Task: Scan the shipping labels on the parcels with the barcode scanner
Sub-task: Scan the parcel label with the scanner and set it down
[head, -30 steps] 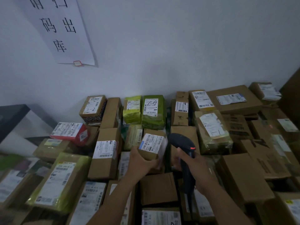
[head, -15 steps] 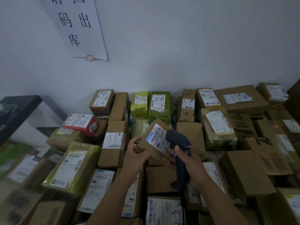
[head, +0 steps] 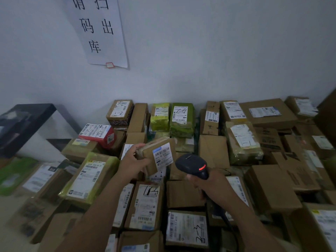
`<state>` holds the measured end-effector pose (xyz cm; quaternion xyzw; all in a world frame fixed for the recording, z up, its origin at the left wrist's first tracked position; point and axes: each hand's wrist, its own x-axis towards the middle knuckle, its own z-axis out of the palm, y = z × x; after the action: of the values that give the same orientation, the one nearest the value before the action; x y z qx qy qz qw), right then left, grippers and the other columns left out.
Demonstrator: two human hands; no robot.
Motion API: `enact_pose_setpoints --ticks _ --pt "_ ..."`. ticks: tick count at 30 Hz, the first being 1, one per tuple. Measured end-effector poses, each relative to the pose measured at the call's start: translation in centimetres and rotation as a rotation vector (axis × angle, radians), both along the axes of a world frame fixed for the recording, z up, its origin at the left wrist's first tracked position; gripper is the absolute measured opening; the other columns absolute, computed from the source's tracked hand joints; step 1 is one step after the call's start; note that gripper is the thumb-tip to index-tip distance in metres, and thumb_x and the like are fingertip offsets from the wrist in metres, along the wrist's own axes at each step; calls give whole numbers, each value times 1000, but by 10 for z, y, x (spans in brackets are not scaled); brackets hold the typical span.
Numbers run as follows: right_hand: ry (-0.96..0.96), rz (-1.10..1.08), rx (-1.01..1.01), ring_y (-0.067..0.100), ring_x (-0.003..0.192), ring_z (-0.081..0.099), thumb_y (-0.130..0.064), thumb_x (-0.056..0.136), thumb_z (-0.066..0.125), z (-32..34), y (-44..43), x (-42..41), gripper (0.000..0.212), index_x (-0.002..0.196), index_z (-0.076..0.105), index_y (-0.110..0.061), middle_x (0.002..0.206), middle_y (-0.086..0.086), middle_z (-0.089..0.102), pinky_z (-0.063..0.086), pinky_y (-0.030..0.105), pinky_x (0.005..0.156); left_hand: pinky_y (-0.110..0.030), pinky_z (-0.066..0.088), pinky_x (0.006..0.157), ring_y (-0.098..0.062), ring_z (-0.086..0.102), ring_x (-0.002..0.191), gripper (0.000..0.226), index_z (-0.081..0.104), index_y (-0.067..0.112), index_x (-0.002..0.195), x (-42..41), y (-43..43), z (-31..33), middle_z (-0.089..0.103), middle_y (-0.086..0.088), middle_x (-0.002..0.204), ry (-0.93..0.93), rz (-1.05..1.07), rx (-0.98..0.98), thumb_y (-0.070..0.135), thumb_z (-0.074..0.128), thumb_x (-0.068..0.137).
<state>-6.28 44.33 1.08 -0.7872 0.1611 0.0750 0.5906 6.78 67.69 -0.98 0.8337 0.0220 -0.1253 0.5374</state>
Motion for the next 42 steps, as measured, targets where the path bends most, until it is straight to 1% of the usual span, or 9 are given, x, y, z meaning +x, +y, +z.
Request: enact_pose_setpoints --ticks 4,19,24,27,31,34,36,38,42 --pt "41 -9 -17 14 44 55 -34 85 72 5 -2 -3 22 77 64 -15 50 -2 60 48 25 45 -18 49 62 -5 58 94 51 58 24 124 2 5 1 60 3 113 -5 2 -30 -1 67 80" --pt "65 12 6 12 38 53 -32 88 69 4 -3 1 25 78 61 -11 46 -3 59 46 23 42 -25 52 70 -8 56 100 54 57 33 124 4 3 -11 58 6 118 7 9 -14 4 70 80" --pt "40 -86 55 18 43 56 -32 87 70 -3 -17 3 30 86 65 -3 56 10 65 49 29 46 -23 49 67 -8 57 98 46 54 37 121 7 -16 -15 58 5 115 21 -22 -13 11 68 86" --pt "-11 -232 115 24 47 57 -31 88 68 -4 -32 5 33 83 64 1 70 24 66 50 35 51 -30 55 73 -15 62 100 45 53 34 124 9 -42 -16 60 0 115 35 -7 -96 14 69 86" --pt "-97 -463 258 23 45 55 -29 90 65 1 -52 7 33 81 60 3 61 18 61 49 30 46 -45 57 90 -22 64 105 45 53 27 123 7 -91 -14 61 -7 118 137 -10 -319 17 73 85" --pt "-145 -537 315 19 42 53 -25 93 63 3 -63 7 34 82 60 8 61 15 58 47 24 42 -50 55 94 -25 65 107 44 56 25 115 4 -133 -19 61 -10 121 224 -24 -443 27 78 77" --pt "-168 -559 340 18 40 52 -21 93 62 1 -67 5 31 85 60 9 59 13 58 46 23 41 -49 56 93 -22 67 103 40 56 25 113 0 -158 -24 64 -7 119 262 -37 -445 31 76 79" --pt "-193 -585 367 18 41 52 -20 92 62 -3 -71 4 29 88 60 8 64 14 61 46 26 42 -44 59 87 -17 70 94 52 55 24 121 -5 -177 -29 65 -1 114 281 -55 -367 40 76 76" --pt "-214 -589 365 18 42 54 -21 91 62 -9 -77 6 24 96 64 2 74 18 65 48 24 43 -15 52 65 -6 63 92 44 50 24 129 -16 -192 -30 59 6 114 184 -188 -104 42 65 92"
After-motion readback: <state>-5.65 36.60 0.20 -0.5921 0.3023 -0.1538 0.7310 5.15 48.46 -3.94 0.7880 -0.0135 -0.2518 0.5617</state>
